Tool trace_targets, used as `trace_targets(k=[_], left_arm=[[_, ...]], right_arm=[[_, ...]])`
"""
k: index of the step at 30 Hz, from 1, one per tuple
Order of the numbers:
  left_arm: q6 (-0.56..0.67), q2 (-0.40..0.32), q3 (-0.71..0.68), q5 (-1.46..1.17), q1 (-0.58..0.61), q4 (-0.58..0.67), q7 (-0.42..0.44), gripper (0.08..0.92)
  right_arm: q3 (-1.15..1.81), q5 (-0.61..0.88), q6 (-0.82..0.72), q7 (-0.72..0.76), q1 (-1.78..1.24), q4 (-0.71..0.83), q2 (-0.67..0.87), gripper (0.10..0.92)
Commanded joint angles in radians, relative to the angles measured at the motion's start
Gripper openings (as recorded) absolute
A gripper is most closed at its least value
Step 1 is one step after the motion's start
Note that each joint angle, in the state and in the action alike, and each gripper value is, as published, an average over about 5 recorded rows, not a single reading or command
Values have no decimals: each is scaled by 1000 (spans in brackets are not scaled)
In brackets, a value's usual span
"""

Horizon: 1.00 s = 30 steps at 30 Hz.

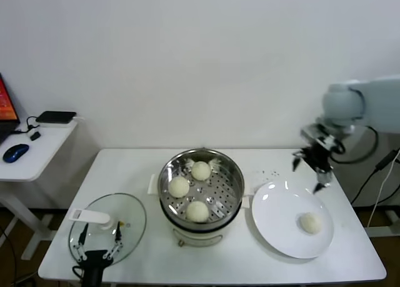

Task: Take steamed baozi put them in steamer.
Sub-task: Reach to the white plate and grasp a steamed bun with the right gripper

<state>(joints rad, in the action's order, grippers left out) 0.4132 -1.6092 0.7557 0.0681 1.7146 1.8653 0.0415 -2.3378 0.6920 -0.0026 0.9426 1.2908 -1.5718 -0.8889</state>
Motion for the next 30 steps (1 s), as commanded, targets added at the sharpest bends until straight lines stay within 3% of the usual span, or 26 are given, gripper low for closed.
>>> trace_targets(k=[1, 9, 30], left_arm=[[0, -40, -1, 3, -1, -3, 0, 823], [-1, -43, 13, 14, -1, -8, 0, 823], [0, -49, 16, 33, 7, -13, 2, 823]], right_arm=[[-32, -218, -261, -163, -142, -34, 245, 823], [247, -273, -308, -200, -467, 56, 308, 823], [521, -332, -336, -243, -777, 128, 354, 823]])
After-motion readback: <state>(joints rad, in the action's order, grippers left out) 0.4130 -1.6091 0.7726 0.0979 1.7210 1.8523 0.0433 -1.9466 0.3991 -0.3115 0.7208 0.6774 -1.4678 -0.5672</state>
